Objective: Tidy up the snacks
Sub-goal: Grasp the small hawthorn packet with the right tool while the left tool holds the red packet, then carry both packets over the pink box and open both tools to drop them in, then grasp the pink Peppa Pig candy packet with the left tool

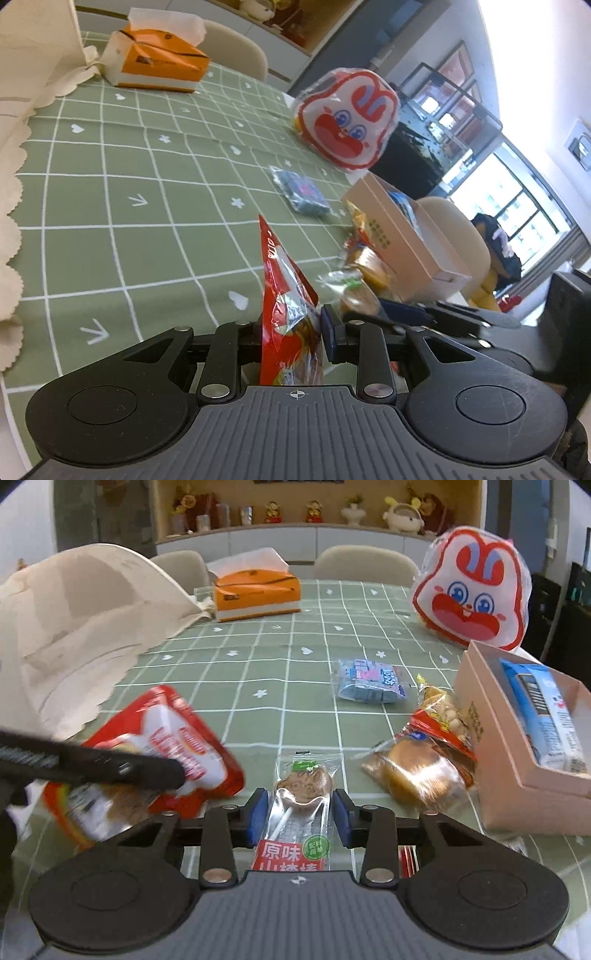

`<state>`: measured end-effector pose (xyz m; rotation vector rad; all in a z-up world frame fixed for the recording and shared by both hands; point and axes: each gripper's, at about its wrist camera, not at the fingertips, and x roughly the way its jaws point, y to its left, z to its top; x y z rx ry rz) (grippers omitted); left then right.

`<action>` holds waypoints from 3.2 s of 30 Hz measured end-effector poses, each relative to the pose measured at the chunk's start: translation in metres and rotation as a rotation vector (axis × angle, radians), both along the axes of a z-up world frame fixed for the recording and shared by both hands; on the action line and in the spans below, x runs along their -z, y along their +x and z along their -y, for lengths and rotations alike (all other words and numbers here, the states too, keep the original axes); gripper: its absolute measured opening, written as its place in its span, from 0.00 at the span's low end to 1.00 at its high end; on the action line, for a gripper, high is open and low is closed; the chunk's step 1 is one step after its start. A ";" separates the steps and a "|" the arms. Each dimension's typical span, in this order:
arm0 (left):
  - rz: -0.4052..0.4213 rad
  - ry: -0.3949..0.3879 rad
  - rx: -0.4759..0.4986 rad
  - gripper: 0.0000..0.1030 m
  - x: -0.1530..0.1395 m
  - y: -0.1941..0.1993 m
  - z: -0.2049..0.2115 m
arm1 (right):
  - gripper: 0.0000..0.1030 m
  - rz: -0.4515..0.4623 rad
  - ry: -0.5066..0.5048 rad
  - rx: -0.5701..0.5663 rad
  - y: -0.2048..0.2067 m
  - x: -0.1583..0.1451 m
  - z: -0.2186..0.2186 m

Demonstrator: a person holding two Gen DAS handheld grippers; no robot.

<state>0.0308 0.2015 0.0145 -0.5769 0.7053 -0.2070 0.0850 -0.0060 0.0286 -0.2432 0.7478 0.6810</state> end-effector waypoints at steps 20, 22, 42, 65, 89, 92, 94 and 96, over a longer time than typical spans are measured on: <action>-0.030 -0.004 0.286 0.28 -0.017 -0.010 0.129 | 0.37 0.090 0.025 0.302 -0.042 -0.010 0.183; -0.032 -0.016 0.295 0.28 -0.019 -0.010 0.139 | 0.37 0.074 0.020 0.336 -0.034 0.000 0.195; 0.209 -0.057 0.277 0.28 -0.130 0.119 0.193 | 0.37 0.352 0.190 0.370 0.031 -0.134 0.250; 0.147 -0.061 0.075 0.34 -0.073 0.235 0.125 | 0.39 0.056 0.112 0.345 0.204 -0.059 0.189; 0.108 0.219 -0.047 0.33 -0.020 0.216 0.044 | 0.64 0.082 0.155 0.240 0.044 -0.024 0.128; 0.066 0.316 -0.016 0.34 -0.011 0.251 0.067 | 0.64 0.101 0.115 0.229 0.026 -0.015 0.125; 0.022 0.351 0.015 0.33 -0.005 0.266 0.073 | 0.65 0.052 0.120 0.216 0.021 -0.009 0.127; 0.004 0.371 0.033 0.33 0.000 0.268 0.074 | 0.66 0.015 0.124 0.202 0.018 -0.003 0.130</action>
